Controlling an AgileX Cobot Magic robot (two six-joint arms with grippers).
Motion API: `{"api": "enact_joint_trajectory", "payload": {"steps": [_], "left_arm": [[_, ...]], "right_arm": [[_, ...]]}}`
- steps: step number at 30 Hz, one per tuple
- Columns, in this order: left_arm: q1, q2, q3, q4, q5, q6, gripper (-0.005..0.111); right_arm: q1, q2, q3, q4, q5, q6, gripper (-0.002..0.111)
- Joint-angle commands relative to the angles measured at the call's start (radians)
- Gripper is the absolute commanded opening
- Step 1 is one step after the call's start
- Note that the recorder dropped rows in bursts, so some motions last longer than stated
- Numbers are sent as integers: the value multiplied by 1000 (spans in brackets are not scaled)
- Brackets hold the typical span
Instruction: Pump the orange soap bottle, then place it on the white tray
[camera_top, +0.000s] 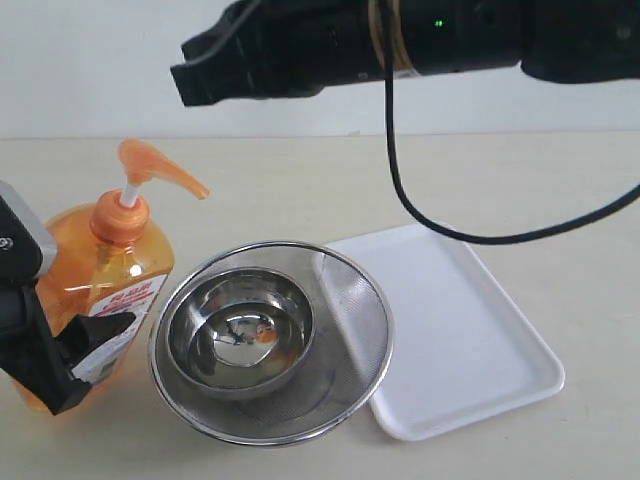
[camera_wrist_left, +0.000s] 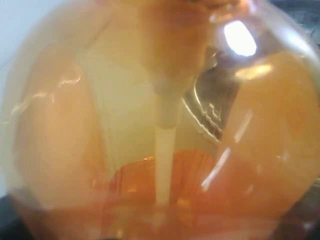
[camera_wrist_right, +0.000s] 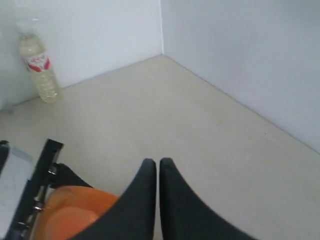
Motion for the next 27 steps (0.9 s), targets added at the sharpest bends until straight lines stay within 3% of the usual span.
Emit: {"api": "enact_joint_trajectory", "payload": {"steps": [1,10,27], "left_arm": [[-4,-3,-6,9,-40,17,5],[-4,-3,-6,9,-42,14,5],[-4,-3,-6,9,-42,11,5]], "right_arm": [[0,-8,-40,-84,-137,135,0],[0,10,-38,-84,-307,193,0],[1,69,-20,-84,-275,170,0]]}}
